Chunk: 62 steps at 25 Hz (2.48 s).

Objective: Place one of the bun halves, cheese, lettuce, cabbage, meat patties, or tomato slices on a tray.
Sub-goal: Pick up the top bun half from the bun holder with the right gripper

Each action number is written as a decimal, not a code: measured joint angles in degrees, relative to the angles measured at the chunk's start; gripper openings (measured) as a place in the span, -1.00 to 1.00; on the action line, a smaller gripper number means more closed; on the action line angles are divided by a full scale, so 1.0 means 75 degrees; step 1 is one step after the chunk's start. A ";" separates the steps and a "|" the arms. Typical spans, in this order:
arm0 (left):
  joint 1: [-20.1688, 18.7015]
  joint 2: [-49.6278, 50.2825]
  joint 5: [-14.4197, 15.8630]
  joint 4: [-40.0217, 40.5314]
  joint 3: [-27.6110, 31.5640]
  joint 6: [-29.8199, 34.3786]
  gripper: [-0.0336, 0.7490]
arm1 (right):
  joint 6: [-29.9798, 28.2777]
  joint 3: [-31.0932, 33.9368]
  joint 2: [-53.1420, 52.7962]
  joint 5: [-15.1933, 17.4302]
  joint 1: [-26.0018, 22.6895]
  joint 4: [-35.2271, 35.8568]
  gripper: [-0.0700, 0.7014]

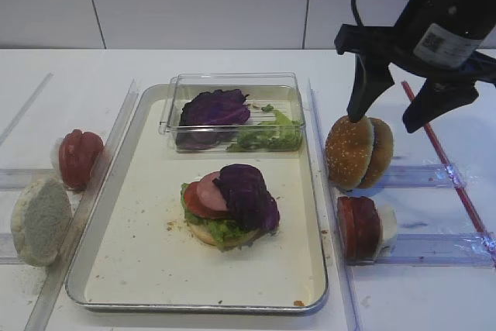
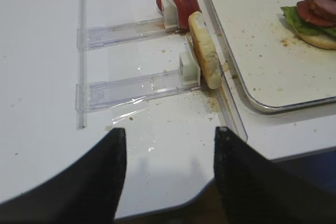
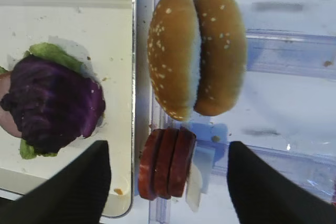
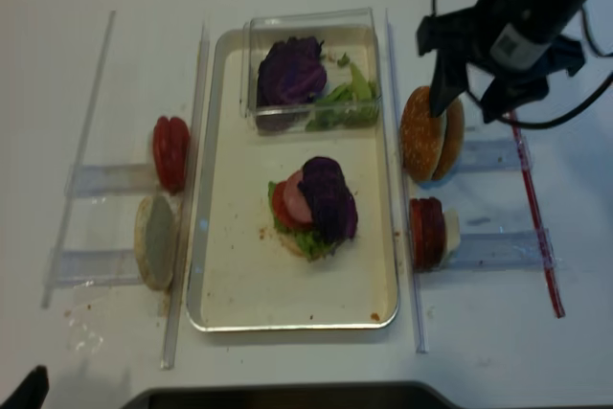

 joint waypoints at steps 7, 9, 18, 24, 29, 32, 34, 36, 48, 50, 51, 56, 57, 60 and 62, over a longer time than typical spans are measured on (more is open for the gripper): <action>0.0000 0.0000 0.0000 0.0000 0.0000 0.0000 0.00 | 0.0000 -0.0007 0.0471 -0.0389 0.0045 0.0221 0.48; 0.0000 0.0000 0.0000 0.0000 0.0000 0.0000 0.00 | 0.0000 -0.0022 0.0559 -0.0548 0.0045 0.0248 0.48; 0.0000 0.0000 0.0000 0.0000 0.0000 0.0000 0.00 | -0.0033 -0.0572 0.1089 -0.0735 0.0045 0.0252 0.48; 0.0000 0.0000 0.0000 0.0000 0.0000 0.0000 0.00 | -0.0033 -0.0792 0.1347 -0.0697 0.0045 0.0265 0.48; 0.0000 0.0000 0.0000 0.0000 0.0000 0.0000 0.00 | -0.0033 -0.0810 0.1504 -0.0600 0.0045 0.0265 0.48; 0.0000 0.0000 0.0000 0.0000 0.0000 0.0000 0.00 | -0.0033 -0.0810 0.1504 -0.0595 0.0045 0.0376 0.48; 0.0000 0.0000 0.0000 0.0000 0.0000 0.0000 0.00 | -0.0033 -0.0810 0.1504 -0.0595 0.0045 0.0448 0.48; 0.0000 0.0000 0.0000 0.0000 0.0000 0.0000 0.00 | -0.0033 -0.0810 0.1504 -0.0621 0.0086 0.0478 0.48; 0.0000 0.0000 0.0000 0.0000 0.0000 0.0000 0.00 | -0.0033 -0.0810 0.1764 -0.0687 0.0265 0.0481 0.23; 0.0000 0.0000 0.0000 0.0000 0.0000 0.0000 0.00 | -0.0033 -0.0810 0.1764 -0.0687 0.0265 0.0452 0.03; 0.0000 0.0000 0.0000 0.0000 0.0000 0.0000 0.00 | -0.0033 -0.0810 0.1764 -0.0687 0.0265 0.0434 -0.04; 0.0000 0.0000 0.0000 0.0000 0.0000 0.0000 0.00 | -0.0033 -0.0810 0.1764 -0.0628 0.0265 0.0275 -0.26; 0.0000 0.0000 0.0000 0.0000 0.0000 0.0000 0.00 | -0.0033 -0.0810 0.1764 -0.0628 0.0265 0.0277 -0.29; 0.0000 0.0000 0.0000 0.0000 0.0000 0.0000 0.00 | -0.0033 -0.0810 0.1764 -0.0623 0.0265 0.0277 -0.39; 0.0000 0.0000 0.0000 0.0000 0.0000 0.0000 0.00 | -0.0033 -0.0810 0.1764 -0.0623 0.0265 0.0277 -0.42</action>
